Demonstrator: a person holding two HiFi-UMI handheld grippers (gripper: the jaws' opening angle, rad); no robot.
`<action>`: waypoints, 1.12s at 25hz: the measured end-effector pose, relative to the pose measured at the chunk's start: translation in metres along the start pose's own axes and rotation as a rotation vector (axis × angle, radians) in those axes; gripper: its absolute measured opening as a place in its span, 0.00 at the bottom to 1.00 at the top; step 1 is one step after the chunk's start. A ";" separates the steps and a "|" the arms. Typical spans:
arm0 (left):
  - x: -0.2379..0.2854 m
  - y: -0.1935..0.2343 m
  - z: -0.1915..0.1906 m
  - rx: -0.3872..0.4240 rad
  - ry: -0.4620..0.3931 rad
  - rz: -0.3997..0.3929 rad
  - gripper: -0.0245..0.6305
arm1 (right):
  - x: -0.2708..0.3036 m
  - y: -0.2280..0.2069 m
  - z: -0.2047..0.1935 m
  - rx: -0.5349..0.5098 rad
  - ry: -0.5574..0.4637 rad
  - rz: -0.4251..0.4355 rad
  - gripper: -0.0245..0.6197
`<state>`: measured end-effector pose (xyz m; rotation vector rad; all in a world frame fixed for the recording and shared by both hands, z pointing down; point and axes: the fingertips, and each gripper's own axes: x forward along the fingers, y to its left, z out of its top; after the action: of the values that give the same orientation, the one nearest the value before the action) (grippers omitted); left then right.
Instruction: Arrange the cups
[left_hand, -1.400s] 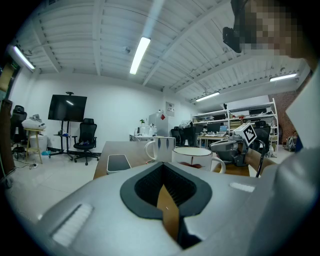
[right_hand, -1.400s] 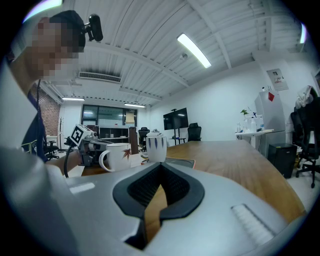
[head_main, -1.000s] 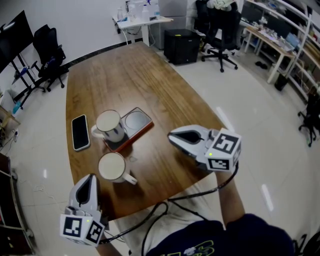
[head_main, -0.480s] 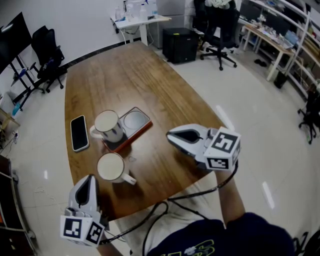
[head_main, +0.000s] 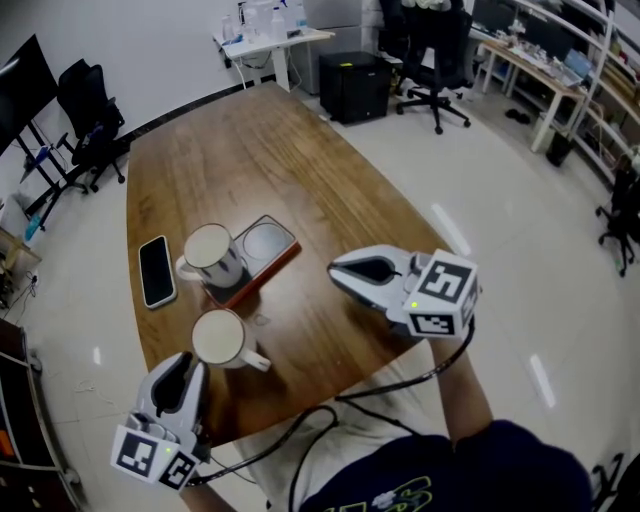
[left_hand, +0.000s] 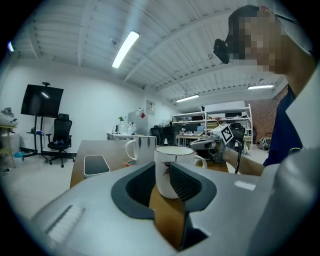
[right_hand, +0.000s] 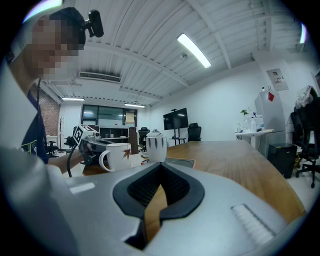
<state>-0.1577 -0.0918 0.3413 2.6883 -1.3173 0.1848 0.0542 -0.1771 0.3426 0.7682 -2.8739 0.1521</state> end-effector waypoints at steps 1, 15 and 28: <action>-0.001 0.002 0.000 0.000 0.001 -0.003 0.19 | 0.000 0.000 0.000 0.000 0.000 0.001 0.05; 0.014 -0.039 -0.006 0.051 0.070 -0.280 0.68 | -0.001 0.001 0.000 0.000 0.000 -0.002 0.05; 0.051 -0.044 -0.003 0.041 0.081 -0.271 0.68 | 0.000 0.001 0.000 0.000 -0.003 0.000 0.05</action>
<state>-0.0915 -0.1039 0.3498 2.8245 -0.9244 0.2882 0.0536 -0.1764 0.3423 0.7694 -2.8765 0.1514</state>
